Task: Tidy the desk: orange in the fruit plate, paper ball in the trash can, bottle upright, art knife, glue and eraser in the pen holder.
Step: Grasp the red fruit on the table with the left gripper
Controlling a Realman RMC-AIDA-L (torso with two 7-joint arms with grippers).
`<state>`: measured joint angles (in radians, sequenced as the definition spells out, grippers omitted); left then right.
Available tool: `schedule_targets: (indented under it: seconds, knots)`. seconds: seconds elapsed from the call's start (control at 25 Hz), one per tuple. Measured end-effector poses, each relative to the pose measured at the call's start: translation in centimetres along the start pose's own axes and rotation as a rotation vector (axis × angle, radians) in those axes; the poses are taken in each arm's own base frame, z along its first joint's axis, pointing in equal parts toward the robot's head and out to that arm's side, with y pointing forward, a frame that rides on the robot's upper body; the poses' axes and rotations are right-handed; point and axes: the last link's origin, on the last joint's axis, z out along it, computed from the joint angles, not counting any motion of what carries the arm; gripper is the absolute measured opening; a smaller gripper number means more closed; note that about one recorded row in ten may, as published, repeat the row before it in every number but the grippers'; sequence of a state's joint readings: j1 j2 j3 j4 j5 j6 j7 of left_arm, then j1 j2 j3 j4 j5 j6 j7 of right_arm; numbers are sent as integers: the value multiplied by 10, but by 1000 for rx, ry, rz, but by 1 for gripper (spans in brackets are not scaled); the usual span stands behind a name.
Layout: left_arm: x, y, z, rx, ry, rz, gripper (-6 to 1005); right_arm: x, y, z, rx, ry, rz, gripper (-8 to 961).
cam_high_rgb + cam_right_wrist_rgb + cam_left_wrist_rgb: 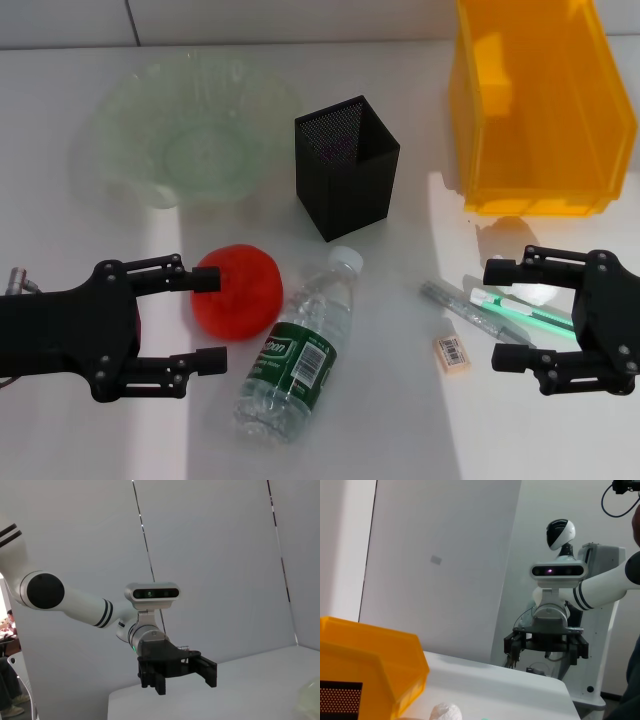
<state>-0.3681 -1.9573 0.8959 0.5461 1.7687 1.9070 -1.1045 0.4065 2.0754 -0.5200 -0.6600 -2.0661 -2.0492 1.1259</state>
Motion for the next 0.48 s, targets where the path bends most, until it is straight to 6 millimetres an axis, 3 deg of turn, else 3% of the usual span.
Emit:
schedule_targets:
  seconds: [0.48]
  knots:
    - [0,0,0,-4,1,1,795,0,0,0,1,0,3,792]
